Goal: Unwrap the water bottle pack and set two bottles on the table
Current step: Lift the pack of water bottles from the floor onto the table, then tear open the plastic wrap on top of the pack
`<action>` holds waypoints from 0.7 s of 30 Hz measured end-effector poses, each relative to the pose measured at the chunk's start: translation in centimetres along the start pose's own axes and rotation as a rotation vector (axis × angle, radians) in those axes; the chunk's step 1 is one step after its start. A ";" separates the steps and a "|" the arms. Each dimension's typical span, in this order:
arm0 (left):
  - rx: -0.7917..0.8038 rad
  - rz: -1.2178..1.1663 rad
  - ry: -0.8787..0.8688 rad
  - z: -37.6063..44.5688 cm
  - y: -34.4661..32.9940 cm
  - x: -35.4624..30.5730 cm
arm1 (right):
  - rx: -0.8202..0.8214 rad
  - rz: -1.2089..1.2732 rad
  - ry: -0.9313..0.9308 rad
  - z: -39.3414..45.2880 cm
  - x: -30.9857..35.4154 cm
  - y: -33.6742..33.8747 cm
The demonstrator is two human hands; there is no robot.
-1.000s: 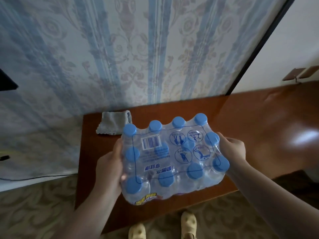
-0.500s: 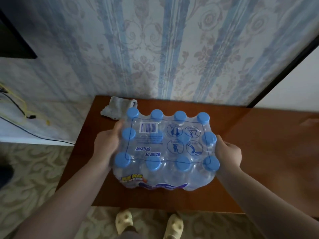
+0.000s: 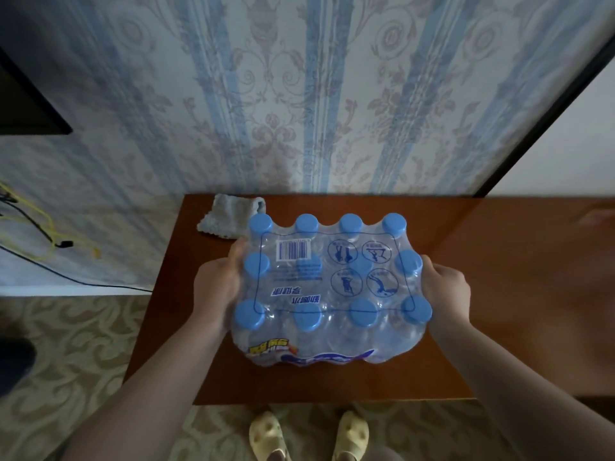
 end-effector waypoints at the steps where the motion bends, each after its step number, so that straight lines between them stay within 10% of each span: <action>1: -0.002 0.015 0.007 0.1 0.1 0.0 | -0.007 0.010 -0.030 -0.2 -0.2 -0.1; 16: -0.101 0.018 0.019 1.8 2.9 0.0 | 0.044 0.089 -0.009 -0.7 1.5 -3.2; 21: -0.037 0.149 -0.075 1.7 2.7 -1.1 | 0.051 -0.215 0.306 -0.1 3.5 -2.3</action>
Point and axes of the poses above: each hand's wrist, its own z-axis towards the middle knuckle, its own y-axis out of the back of the hand, x = y × z, the point moved 8 cm from there along z, towards the middle knuckle, and after that the axes turned 11 degrees about -z, right-handed, at the moved point
